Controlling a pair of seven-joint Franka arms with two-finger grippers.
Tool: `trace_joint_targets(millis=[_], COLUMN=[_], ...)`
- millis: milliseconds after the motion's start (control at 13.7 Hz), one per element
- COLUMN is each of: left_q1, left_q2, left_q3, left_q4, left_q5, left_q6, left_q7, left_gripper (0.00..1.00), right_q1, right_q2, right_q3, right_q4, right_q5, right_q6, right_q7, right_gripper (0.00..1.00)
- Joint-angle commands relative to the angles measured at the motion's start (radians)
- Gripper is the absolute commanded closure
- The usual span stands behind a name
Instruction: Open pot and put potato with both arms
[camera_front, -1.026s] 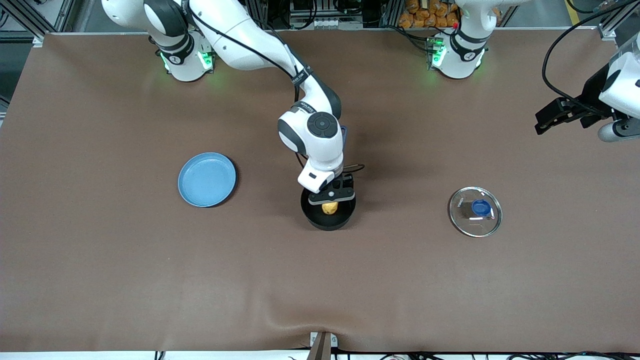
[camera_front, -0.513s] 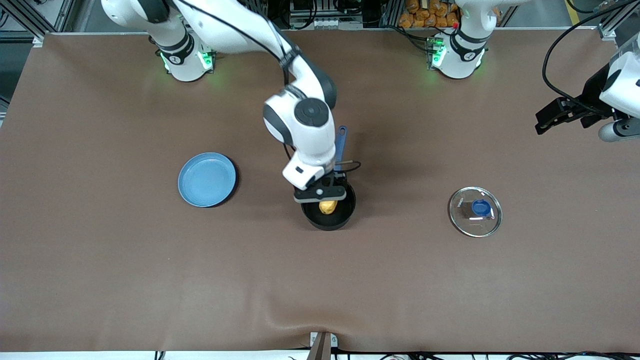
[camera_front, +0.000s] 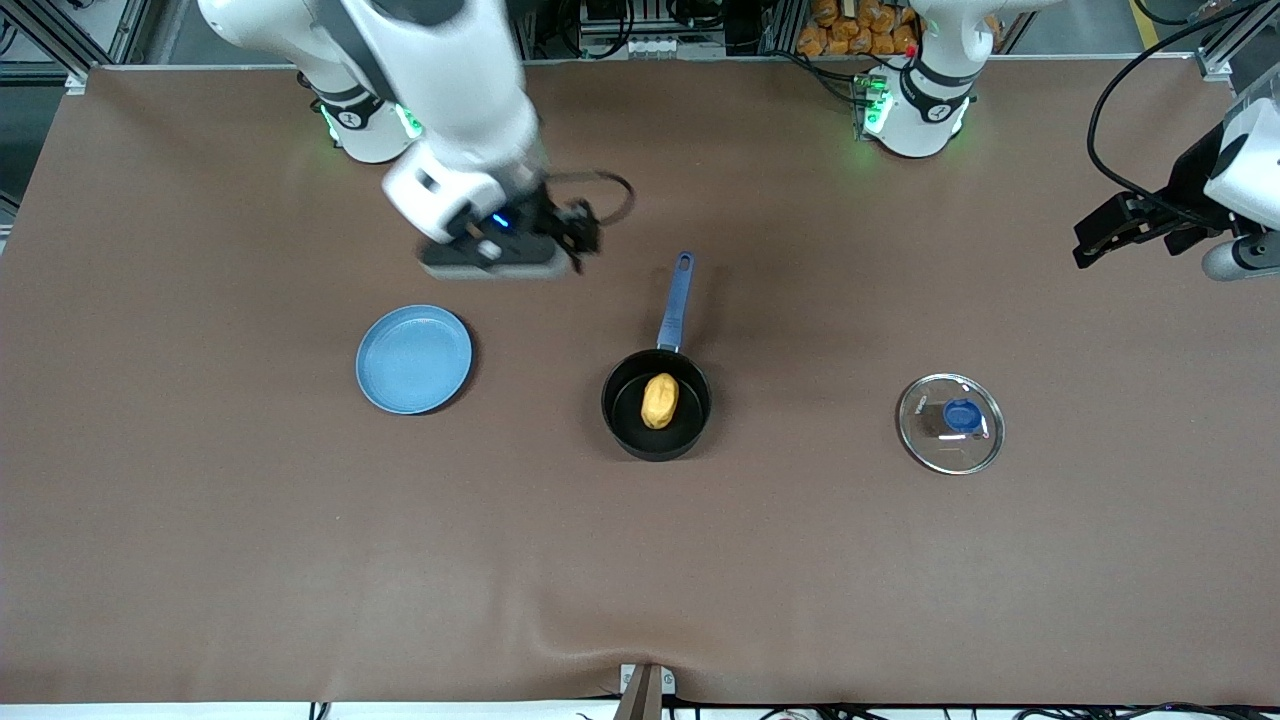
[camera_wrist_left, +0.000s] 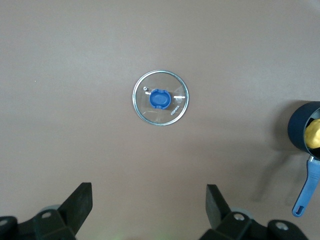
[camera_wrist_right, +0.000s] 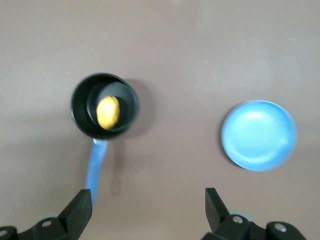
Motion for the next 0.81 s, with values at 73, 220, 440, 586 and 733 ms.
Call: trace_joint_targets(millis=[73,220,440,586,733], left_q1=[0.007,0.005,0.005,-0.001,-0.001], left_q2=[-0.014,-0.013,-0.013,-0.013,-0.013], left_q3=[-0.001,-0.002,-0.01,-0.014,-0.016], left_q4=[0.009,0.031,0.037,0.037,0.037], left_q5=[-0.018,-0.018,-0.018,-0.016,-0.016], left_q6=[-0.016,-0.041,-0.062,-0.062,-0.062], left_q7=[0.003,0.006,0.008,0.011,0.057], left_gripper=[0.0,0.0,0.0,0.0,0.0], right_q1=[-0.22,-0.338,-0.514,-0.614,-0.657], right_q2=[-0.213,-0.263,-0.288,-0.296,-0.293], right_q3=[0.078,0.075,0.073,0.073,0.051], right_q4=[-0.133,-0.144,-0.159,-0.183,-0.188], right_q5=[-0.01,-0.012,-0.014,-0.012,-0.012], right_q6=[-0.11,-0.146,-0.178,-0.178,-0.179], right_q7=[-0.178,-0.339,-0.467,-0.551,-0.571], right_gripper=[0.0,0.0,0.0,0.0,0.0])
